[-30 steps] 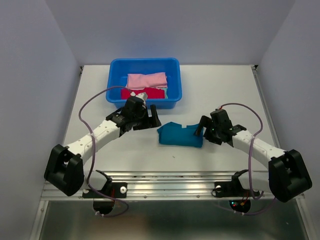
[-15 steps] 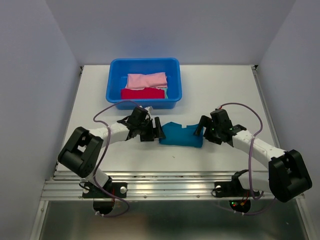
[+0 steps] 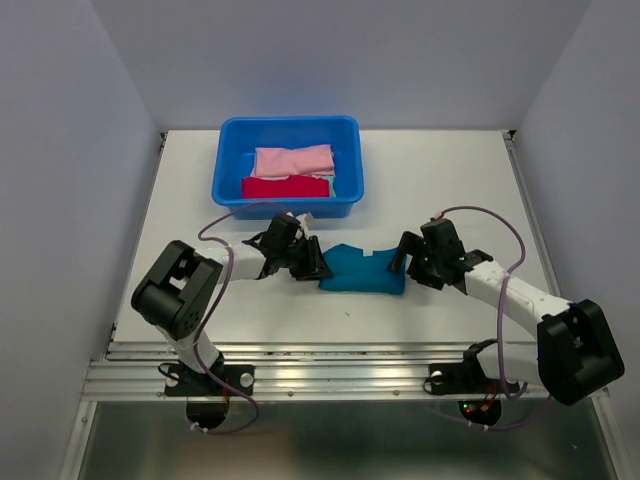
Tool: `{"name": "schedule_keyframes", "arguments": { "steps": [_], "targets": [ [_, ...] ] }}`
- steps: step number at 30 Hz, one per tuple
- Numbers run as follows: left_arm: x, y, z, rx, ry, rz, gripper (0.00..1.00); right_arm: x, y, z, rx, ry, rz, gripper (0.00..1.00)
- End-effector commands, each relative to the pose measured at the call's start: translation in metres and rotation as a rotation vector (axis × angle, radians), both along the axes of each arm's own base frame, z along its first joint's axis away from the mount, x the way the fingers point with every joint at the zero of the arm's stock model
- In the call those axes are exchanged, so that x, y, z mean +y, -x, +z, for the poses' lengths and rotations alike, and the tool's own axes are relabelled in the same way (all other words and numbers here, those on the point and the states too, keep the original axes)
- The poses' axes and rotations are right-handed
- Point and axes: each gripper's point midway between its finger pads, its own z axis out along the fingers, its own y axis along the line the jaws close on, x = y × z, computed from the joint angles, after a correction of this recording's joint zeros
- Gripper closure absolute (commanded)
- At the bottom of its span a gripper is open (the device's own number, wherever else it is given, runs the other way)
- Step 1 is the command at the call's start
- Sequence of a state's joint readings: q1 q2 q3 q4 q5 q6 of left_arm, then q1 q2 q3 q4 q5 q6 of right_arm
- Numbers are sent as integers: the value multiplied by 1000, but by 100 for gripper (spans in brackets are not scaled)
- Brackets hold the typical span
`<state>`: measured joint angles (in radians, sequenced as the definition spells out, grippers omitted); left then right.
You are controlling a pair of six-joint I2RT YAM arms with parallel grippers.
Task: Roll the t-shirts
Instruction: Roll the T-shirt to the center of the board.
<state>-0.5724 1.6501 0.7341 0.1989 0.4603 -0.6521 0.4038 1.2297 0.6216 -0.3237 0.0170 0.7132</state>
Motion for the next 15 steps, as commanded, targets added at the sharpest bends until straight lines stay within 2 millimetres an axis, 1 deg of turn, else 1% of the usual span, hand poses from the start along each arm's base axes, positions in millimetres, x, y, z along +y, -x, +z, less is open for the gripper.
{"name": "schedule_keyframes", "arguments": {
  "steps": [1,2,3,5,7,9,10,11,14,15],
  "targets": [
    [-5,-5,3,-12,6,-11,73,6,-4,7,-35,-49,11,0],
    [-6,-4,4,-11,11,-19,78,6,-4,6,-31,-50,9,0],
    [-7,-4,3,-7,13,-25,88,5,-3,6,-29,-48,0,0],
    [-9,-4,5,-8,15,-44,100,4,1,0,-10,-45,3,0],
    [-8,-4,3,-5,6,-46,100,7,5,-5,5,-57,14,1],
    [-8,-4,4,-7,2,-51,100,8,7,-7,10,-68,19,5],
    [-8,-5,5,-10,1,-51,100,10,7,-7,6,-77,23,9],
    [-8,-6,6,-13,0,-49,100,11,6,-7,-2,-87,20,17],
    [-8,-6,5,-14,-8,-56,100,8,4,-10,0,-75,-2,25],
    [-7,-6,5,-17,-10,-60,100,6,2,-10,1,-62,-12,25]
  ]
}}
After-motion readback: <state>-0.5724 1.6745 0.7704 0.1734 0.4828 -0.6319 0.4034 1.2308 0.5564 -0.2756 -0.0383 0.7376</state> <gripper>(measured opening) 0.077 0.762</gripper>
